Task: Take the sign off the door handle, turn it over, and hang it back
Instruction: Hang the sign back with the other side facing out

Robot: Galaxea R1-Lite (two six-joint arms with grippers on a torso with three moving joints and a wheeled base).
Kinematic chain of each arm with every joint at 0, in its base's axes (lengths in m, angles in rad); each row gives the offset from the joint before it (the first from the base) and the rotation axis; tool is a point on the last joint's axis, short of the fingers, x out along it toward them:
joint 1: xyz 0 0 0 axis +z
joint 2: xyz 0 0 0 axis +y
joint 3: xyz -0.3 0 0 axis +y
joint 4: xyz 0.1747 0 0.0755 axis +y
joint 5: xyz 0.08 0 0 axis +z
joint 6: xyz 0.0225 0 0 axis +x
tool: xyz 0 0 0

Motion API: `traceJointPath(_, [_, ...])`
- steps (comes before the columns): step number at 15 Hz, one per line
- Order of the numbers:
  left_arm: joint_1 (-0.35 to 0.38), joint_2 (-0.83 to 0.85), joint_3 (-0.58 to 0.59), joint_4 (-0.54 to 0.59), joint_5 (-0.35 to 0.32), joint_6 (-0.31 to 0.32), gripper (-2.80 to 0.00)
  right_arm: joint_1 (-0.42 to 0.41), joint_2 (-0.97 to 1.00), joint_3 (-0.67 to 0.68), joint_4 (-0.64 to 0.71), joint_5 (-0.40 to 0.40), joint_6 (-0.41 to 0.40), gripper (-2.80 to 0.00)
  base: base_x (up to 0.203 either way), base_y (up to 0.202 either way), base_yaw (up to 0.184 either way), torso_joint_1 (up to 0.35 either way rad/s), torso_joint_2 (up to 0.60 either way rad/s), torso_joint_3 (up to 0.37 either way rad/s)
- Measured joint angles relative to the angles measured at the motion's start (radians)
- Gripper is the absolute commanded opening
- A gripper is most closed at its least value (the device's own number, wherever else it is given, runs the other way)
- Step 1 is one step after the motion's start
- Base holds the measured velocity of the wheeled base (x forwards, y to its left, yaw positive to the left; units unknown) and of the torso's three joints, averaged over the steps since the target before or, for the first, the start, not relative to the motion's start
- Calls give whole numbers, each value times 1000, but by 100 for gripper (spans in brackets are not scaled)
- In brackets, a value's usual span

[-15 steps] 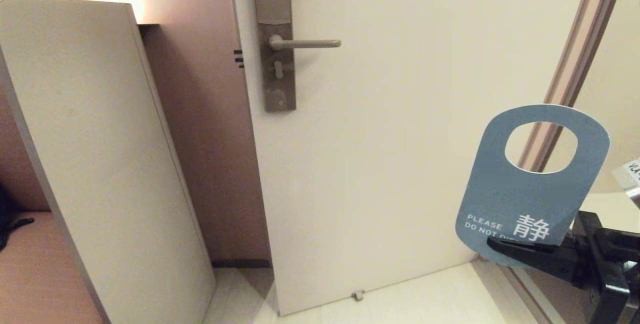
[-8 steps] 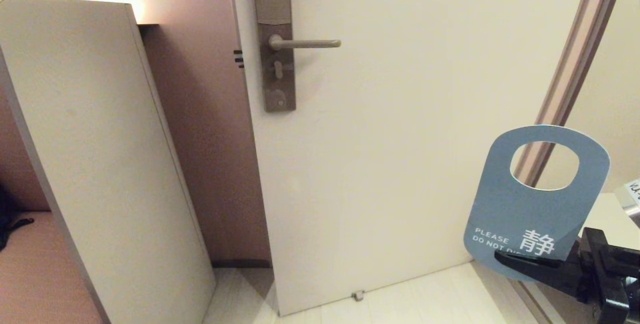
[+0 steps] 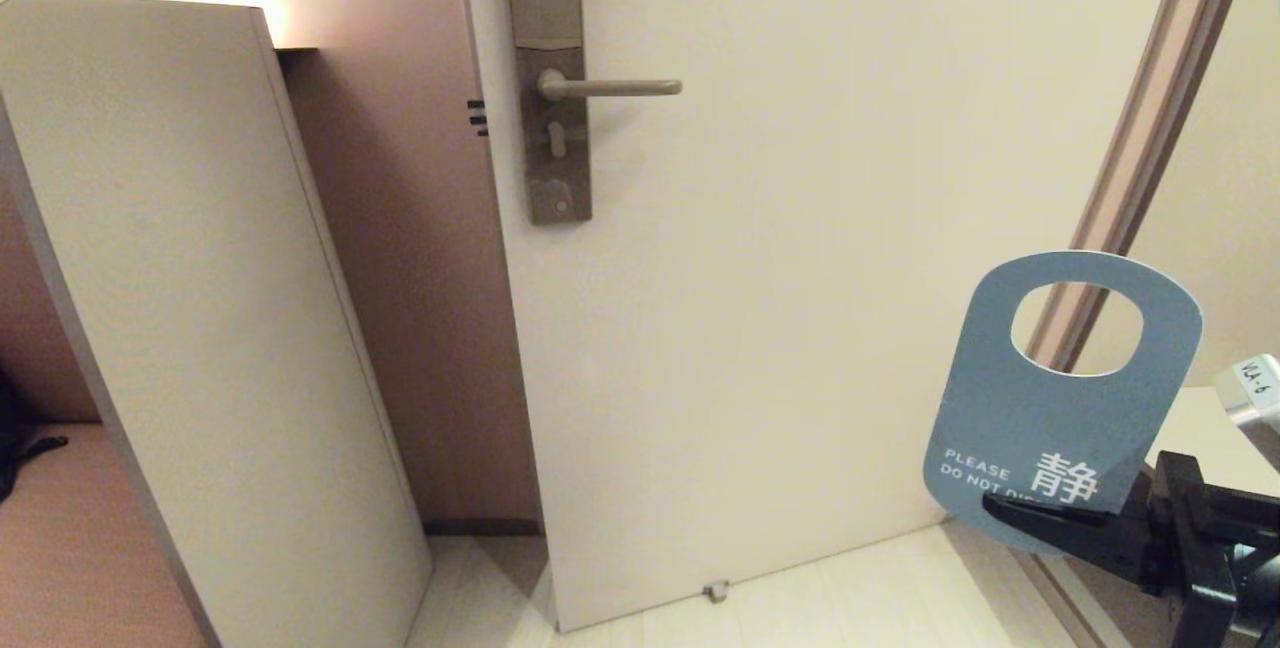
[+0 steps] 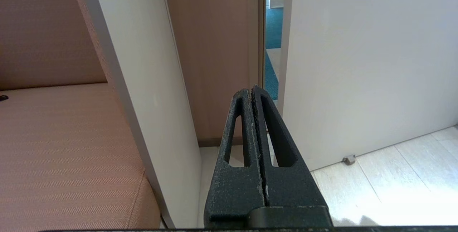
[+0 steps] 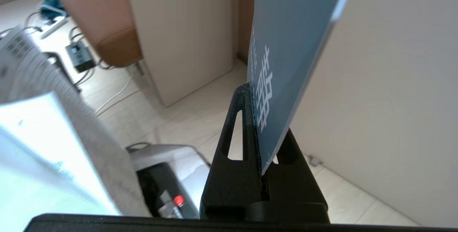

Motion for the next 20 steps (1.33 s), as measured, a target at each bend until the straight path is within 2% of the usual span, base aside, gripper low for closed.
traceJointPath(4, [0, 0, 0, 0, 0, -1, -280, 0, 52, -90, 0, -66, 6, -280, 0, 0, 0, 0, 0, 0])
traceJointPath(12, [0, 0, 0, 0, 0, 0, -280, 0, 167, -247, 0, -79, 4, -280, 0, 0, 0, 0, 0, 0])
traceJointPath(16, [0, 0, 0, 0, 0, 0, -280, 2, 227, -331, 0, -133, 4, -280, 0, 0, 0, 0, 0, 0])
traceJointPath(20, [0, 0, 0, 0, 0, 0, -280, 13, 280, -401, 0, -137, 3, -280, 0, 0, 0, 0, 0, 0])
